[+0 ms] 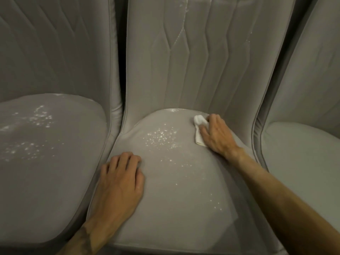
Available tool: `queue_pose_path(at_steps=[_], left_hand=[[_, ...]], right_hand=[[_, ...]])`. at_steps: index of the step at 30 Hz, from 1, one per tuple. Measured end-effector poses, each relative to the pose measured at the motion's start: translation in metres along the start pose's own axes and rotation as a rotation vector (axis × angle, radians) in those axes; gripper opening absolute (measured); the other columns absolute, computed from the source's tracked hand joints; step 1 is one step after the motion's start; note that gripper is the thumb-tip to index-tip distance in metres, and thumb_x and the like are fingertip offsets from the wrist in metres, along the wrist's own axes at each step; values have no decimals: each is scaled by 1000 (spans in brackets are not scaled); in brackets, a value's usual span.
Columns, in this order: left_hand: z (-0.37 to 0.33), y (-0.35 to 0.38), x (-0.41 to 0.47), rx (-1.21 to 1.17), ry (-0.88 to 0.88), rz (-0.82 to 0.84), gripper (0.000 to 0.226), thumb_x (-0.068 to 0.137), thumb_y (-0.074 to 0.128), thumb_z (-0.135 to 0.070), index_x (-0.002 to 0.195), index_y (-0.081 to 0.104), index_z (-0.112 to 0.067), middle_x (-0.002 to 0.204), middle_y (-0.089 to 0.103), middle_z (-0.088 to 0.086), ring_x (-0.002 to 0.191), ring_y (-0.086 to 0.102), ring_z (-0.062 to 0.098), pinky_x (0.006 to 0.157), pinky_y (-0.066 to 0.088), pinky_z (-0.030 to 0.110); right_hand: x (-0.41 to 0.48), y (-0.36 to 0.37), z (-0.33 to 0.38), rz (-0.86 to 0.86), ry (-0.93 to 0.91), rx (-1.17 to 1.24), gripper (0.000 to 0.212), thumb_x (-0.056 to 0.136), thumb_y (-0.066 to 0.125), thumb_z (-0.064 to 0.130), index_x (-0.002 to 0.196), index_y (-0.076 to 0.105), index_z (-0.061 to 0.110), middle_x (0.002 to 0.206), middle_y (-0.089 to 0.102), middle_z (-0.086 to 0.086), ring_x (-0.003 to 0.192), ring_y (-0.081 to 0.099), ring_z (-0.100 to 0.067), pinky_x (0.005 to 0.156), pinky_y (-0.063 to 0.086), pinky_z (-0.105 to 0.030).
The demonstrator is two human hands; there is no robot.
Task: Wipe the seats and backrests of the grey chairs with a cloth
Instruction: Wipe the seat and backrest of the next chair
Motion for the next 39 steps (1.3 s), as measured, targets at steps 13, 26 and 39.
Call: queue_pose_path(at_steps=[13,26,39], left_hand=[[1,1,1,-7,-18,4,20,96,45,-28,112,57,-26,112,57,-5,99,54,23,85,38,41],[1,2,0,-5,-24,13,19,97,46,-28,111,58,-25,113,60,-3,99,56,25,85,44,45],[4,2,1,-17,-31,13,20,95,47,-29,112,57,-25,113,59,-3,99,54,24,84,43,44]], right_hand=[[0,41,80,107,-285,0,36,105,35,48,112,52,17,106,51,-8,93,49,-29,86,42,-43],[7,58,111,175,-380,6,41,104,33,48,117,52,14,112,51,-10,99,48,-29,90,40,-42],[0,59,126,164,-418,46,36,105,40,42,118,53,11,114,52,-13,101,49,-32,92,40,-44]])
Point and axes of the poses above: each hand's wrist, its own x-axis towards the middle knuckle, its own y-axis out of the palm, z = x × y, the point moved 8 cm from there along x, towards the middle knuckle
